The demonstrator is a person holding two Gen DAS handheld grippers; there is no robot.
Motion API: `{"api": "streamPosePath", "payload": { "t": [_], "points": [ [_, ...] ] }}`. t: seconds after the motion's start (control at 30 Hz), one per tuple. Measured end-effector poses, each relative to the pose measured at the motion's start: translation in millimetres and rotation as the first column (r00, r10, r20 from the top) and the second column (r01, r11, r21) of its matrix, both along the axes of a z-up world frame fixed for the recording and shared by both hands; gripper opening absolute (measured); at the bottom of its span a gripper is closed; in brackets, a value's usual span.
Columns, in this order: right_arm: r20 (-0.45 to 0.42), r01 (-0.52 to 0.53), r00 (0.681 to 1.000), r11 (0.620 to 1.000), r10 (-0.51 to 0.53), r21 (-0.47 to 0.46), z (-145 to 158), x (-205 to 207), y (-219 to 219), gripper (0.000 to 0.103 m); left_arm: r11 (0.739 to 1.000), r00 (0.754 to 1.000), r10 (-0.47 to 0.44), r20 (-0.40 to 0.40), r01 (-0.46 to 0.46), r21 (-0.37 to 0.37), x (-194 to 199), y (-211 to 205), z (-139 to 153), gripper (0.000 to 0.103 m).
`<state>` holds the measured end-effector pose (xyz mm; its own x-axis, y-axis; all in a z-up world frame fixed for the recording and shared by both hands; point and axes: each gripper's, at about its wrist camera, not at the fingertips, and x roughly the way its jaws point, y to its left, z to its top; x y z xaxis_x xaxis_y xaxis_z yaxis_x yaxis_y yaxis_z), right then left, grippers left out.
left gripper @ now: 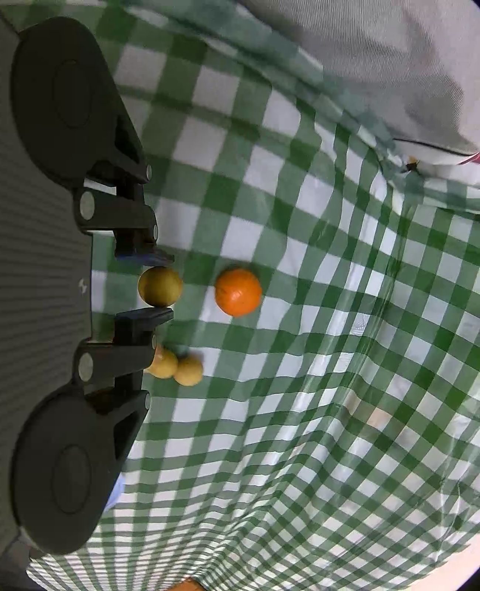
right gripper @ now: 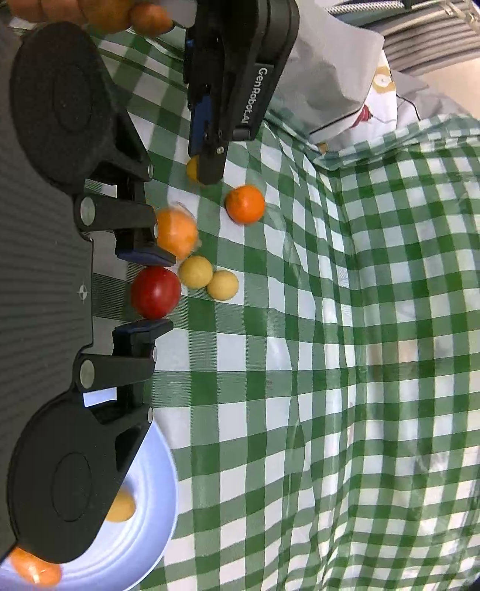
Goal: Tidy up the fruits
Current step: 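Carry the yellow fruit and red tomato in both grippers over the blue plate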
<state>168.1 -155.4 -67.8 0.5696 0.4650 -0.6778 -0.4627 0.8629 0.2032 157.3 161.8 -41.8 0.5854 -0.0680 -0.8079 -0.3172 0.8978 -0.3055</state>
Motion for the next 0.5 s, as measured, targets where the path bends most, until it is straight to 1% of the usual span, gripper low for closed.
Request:
{"api": "streamPosePath", "payload": {
  "t": [0.13, 0.23, 0.4, 0.5],
  "points": [
    [0.018, -0.014, 1.0, 1.0, 0.014, -0.005, 7, -22, -9, 0.032, 1.0, 1.0, -0.021, 0.003, 0.021, 0.009, -25, -4, 7, 0.026],
    [0.046, -0.025, 0.999, 1.0, 0.025, -0.011, 15, -37, -18, 0.032, 0.998, 0.998, -0.059, 0.012, 0.058, 0.036, -44, -15, 14, 0.026],
    [0.088, -0.002, 0.996, 1.0, 0.002, 0.002, 31, -62, -46, 0.032, 0.982, 0.984, -0.159, 0.074, 0.15, 0.114, -77, -46, 31, 0.026],
    [0.103, 0.03, 0.994, 1.0, -0.031, 0.009, 39, -78, -67, 0.032, 0.971, 0.967, -0.217, 0.131, 0.201, 0.126, -95, -65, 41, 0.026]
  ]
}}
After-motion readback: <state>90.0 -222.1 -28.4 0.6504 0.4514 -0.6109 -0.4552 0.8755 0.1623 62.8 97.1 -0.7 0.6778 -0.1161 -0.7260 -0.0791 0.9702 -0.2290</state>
